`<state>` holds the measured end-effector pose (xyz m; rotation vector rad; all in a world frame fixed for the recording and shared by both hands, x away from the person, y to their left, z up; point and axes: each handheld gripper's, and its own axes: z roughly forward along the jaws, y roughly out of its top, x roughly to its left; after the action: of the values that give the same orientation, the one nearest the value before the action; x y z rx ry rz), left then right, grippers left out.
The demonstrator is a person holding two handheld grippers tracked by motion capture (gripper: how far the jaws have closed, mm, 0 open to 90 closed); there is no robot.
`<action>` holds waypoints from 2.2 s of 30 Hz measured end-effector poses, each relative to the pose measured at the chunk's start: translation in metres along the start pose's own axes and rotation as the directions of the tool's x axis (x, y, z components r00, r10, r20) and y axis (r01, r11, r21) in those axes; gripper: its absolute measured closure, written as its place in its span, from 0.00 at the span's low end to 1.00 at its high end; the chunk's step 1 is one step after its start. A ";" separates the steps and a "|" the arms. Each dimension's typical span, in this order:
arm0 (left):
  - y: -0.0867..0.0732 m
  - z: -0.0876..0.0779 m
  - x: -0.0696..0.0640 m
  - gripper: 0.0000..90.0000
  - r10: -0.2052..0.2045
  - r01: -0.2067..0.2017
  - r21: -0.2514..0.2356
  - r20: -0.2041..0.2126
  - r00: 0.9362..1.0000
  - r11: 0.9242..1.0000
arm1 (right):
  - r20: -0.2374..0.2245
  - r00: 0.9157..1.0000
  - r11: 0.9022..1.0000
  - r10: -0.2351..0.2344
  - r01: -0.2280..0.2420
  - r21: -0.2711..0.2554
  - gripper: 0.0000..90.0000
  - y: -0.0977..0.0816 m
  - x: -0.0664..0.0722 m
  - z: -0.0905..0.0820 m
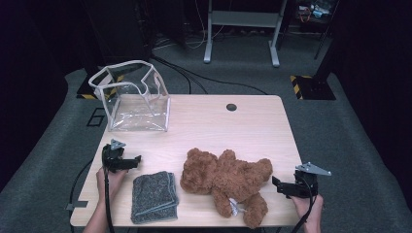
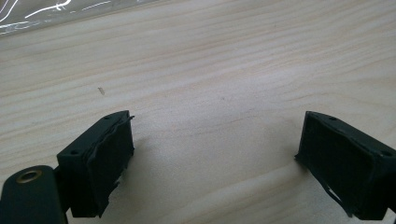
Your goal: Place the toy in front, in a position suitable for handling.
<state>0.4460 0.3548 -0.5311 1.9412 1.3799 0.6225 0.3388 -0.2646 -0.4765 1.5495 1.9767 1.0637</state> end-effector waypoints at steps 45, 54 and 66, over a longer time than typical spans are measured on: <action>0.003 -0.055 -0.117 0.08 0.253 -0.242 -0.074 0.318 0.914 0.968 | -0.106 0.962 0.966 -0.252 0.257 0.033 0.69 0.036 0.112 0.004; 0.003 -0.052 -0.154 0.09 0.302 -0.294 -0.088 0.424 0.854 0.952 | -0.092 0.962 0.964 -0.255 0.260 0.050 0.69 0.037 0.112 0.007; 0.004 -0.046 -0.196 0.37 0.365 -0.337 -0.143 0.440 0.820 0.930 | -0.071 0.965 0.965 -0.252 0.256 0.052 0.73 0.036 0.115 0.009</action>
<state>0.3515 0.1799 -0.4983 2.1365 0.7047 0.3220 0.3341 -0.1495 -0.4393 1.2606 2.1986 0.9659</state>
